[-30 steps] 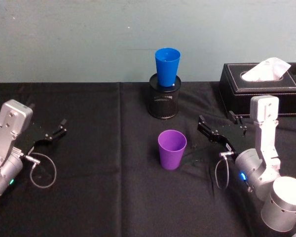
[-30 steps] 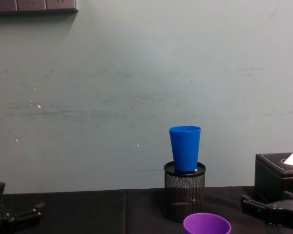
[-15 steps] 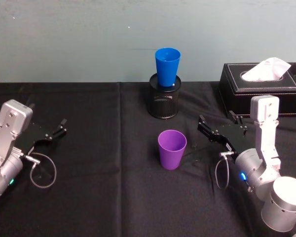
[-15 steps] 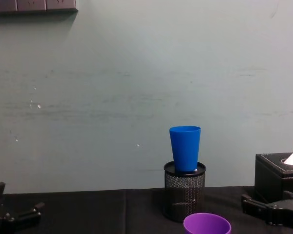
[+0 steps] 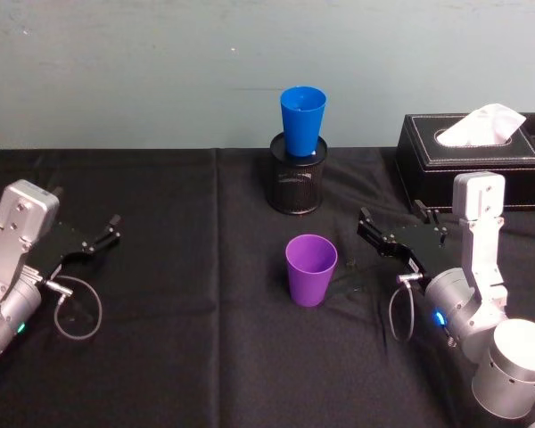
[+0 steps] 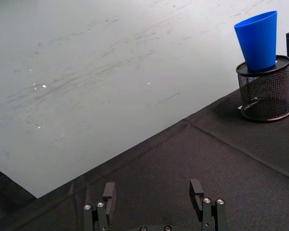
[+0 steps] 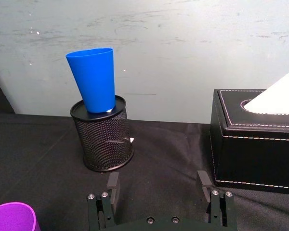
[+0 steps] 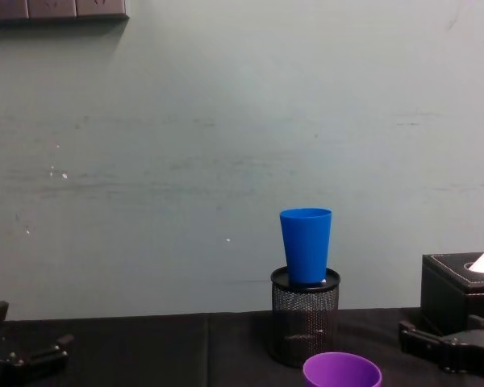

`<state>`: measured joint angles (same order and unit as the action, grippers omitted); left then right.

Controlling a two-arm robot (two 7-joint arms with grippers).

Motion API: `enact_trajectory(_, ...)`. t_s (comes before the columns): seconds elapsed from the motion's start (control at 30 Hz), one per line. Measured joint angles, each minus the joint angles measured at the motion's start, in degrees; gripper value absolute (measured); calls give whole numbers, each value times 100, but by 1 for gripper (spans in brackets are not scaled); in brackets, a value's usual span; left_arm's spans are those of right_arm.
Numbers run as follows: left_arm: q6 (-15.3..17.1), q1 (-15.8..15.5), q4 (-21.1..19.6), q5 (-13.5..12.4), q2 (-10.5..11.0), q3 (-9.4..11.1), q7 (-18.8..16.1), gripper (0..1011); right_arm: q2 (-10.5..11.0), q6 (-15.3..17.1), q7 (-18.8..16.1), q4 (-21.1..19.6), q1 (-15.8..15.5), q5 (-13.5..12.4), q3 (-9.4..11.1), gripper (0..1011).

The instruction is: Pick up one cup with a gripper and tap it against the other cup.

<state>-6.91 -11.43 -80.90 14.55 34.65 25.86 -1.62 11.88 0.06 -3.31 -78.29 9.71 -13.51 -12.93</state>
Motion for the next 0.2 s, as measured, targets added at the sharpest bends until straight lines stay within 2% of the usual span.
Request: enact_trajectory(0.2,0,0,0,0,0,0,0,1000,0,0,0,0,0,0,0,1003)
